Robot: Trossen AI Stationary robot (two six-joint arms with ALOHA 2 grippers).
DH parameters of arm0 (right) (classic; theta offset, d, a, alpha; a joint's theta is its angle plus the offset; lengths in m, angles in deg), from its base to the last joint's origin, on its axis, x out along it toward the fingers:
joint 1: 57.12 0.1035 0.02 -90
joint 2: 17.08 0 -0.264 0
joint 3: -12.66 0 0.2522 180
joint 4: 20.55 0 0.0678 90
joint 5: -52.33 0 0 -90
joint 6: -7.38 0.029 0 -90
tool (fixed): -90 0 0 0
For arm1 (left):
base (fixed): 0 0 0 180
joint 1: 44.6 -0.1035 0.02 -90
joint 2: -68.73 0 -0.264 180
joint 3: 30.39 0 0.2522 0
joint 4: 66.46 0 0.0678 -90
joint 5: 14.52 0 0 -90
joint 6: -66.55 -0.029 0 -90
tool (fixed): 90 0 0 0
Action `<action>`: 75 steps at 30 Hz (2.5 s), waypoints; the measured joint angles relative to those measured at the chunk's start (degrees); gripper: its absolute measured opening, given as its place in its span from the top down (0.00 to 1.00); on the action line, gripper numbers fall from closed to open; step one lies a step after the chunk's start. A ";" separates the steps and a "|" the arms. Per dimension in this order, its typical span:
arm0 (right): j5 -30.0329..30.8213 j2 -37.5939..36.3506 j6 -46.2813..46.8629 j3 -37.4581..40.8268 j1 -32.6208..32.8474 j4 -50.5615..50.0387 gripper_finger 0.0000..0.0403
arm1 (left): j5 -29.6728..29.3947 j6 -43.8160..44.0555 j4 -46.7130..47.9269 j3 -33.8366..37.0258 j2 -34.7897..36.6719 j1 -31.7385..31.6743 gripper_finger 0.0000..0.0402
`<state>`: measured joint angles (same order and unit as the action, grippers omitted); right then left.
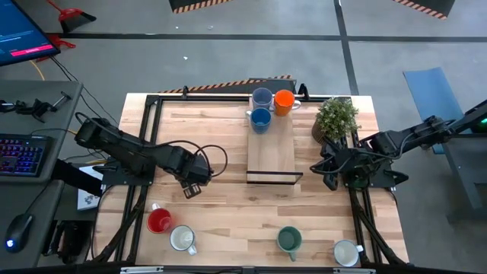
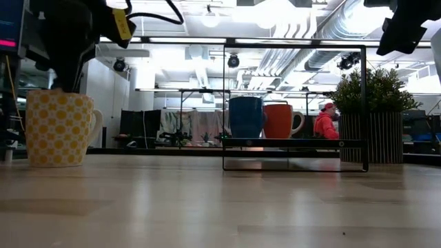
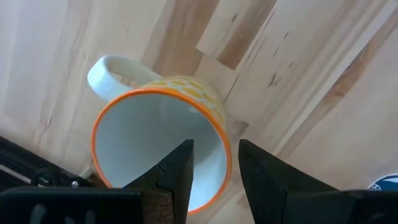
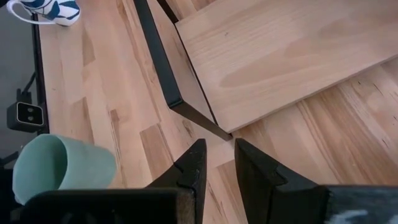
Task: Place coffee mugs
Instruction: Put the yellow mug on the shelf, next to the orange mug
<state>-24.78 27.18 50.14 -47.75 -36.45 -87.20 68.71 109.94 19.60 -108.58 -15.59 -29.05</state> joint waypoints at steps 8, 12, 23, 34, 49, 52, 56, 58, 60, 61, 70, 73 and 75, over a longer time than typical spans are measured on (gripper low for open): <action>-1.20 -0.01 0.10 0.00 0.01 -0.01 0.84 | -1.17 -0.04 -2.14 0.00 -0.66 0.00 0.71; -1.90 -0.01 0.11 0.00 0.01 -0.01 0.84 | -1.64 -0.03 -2.13 0.00 -1.72 0.00 0.71; -1.97 -0.01 0.10 0.00 0.02 -0.06 0.84 | -2.91 0.54 -2.15 0.00 -5.19 -0.02 0.71; -1.97 -0.02 0.10 0.00 0.01 -0.08 0.84 | -2.89 1.52 -2.13 0.00 -5.18 -0.15 0.71; -1.95 -0.01 0.10 0.00 0.02 -0.08 0.84 | -2.78 -1.51 -2.28 -0.04 -5.11 -2.45 0.99; -1.94 -0.01 0.35 0.00 0.02 -0.04 0.84 | -2.90 -3.54 -3.24 -0.04 -5.11 -4.50 0.99; -1.92 -0.01 0.75 0.00 0.02 0.38 0.84 | -2.80 -7.80 -4.06 -1.63 -5.20 -7.72 0.99; -1.92 -0.01 0.75 0.00 0.00 1.00 0.84 | -2.86 -10.30 -4.23 -3.39 -5.20 -9.58 0.99; -1.92 -0.01 0.75 0.00 0.02 1.23 0.84 | -2.88 -12.69 -4.21 -5.86 -5.20 -11.51 0.99; -1.92 -0.01 0.76 0.00 0.01 1.35 0.84 | -2.87 -14.12 -4.19 -7.26 -5.20 -12.52 0.99; -1.92 0.03 0.77 0.00 0.01 3.44 0.84 | -3.12 -24.90 -3.02 -21.75 -8.20 -21.56 1.00; -1.92 0.04 0.75 0.00 0.01 5.01 0.84 | -3.27 -29.11 -1.85 -29.16 -13.06 -22.84 1.00; -1.92 0.04 0.77 0.00 0.02 4.97 0.84 | -3.04 -31.68 -1.17 -34.53 -17.26 -23.06 1.00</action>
<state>-26.71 27.21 50.91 -47.75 -36.43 -82.23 65.67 78.26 18.43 -143.11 -32.85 -52.11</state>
